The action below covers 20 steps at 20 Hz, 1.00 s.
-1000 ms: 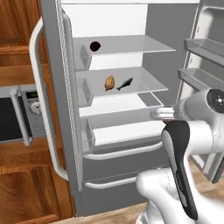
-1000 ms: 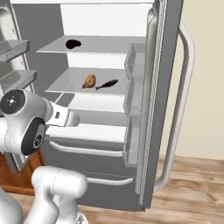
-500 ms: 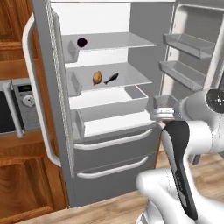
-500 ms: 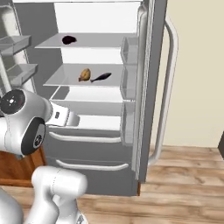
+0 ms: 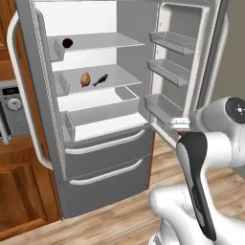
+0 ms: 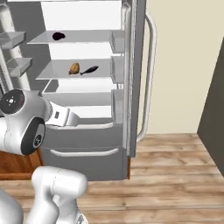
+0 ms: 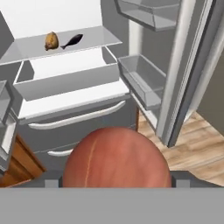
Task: Gather the onion and eggplant from the fridge and place them on a tray on the dining counter. Then gather the fish and chicken drumstick from the fridge and place them on the other tray.
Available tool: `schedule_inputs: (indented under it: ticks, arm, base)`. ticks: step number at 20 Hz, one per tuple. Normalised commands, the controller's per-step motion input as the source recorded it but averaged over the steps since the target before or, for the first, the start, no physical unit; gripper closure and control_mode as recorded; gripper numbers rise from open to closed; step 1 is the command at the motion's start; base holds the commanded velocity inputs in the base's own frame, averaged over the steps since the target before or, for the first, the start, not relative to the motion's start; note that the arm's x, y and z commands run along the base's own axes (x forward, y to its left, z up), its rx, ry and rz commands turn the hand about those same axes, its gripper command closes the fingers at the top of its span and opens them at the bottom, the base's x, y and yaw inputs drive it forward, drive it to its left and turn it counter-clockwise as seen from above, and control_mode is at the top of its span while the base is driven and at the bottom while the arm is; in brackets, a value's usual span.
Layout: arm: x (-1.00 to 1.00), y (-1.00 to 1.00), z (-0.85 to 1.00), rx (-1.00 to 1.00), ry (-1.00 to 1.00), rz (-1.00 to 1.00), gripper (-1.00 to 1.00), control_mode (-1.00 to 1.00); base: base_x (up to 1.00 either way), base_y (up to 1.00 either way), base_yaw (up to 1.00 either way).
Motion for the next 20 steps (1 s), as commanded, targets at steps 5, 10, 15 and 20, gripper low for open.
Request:
schedule_inputs:
  ticks: [5,10,15,20]
  arm:
    - [0.0,0.0,0.0,0.0,0.0,0.0,1.0,1.0]
    - [0.0,0.0,0.0,0.0,0.0,0.0,1.0,1.0]
    - [0.0,0.0,0.0,0.0,0.0,0.0,1.0,1.0]
    - [0.0,0.0,0.0,0.0,0.0,0.0,1.0,1.0]
  base:
    - [-0.44,0.0,-0.32]
    - [-0.46,0.0,-0.37]
    - [-0.41,0.0,-0.42]
    - [-0.37,0.0,-0.44]
